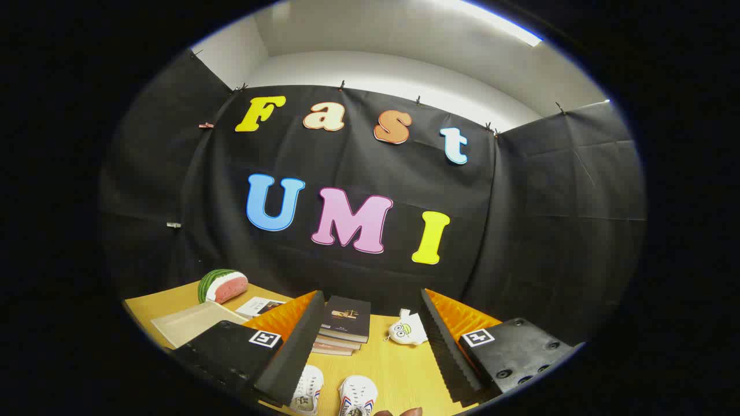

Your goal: Open the storage box then place both shoes into the box .Put the left shoe in first, then the right shoe, with the right side of both shoes facing outward in a uniform manner.

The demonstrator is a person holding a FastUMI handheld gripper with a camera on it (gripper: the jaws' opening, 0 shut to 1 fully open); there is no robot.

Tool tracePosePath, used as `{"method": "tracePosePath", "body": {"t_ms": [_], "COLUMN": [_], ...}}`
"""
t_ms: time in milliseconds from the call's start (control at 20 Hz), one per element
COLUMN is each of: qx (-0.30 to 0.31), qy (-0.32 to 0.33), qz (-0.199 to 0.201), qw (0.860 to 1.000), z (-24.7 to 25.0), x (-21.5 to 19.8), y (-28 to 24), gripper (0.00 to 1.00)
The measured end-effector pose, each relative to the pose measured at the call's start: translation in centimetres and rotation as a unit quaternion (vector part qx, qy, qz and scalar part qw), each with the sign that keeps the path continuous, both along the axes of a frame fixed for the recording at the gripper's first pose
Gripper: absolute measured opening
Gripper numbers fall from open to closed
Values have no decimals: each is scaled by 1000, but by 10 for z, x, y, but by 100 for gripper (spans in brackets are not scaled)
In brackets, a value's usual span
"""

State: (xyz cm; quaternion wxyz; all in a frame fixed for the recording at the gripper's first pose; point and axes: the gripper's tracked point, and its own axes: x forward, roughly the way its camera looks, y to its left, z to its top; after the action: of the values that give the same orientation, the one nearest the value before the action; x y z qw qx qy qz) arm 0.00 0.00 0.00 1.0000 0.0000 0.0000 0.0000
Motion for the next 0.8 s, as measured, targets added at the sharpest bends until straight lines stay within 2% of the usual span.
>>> {"method": "tracePosePath", "body": {"t_ms": [400, 650, 800], "qx": [16, 52, 52], "qy": [4, 25, 42], "qz": [29, 48, 62], "qw": [999, 997, 996], "z": [-2, -13, -25], "x": [5, 10, 15], "y": [19, 33, 39], "gripper": [97, 97, 97]}}
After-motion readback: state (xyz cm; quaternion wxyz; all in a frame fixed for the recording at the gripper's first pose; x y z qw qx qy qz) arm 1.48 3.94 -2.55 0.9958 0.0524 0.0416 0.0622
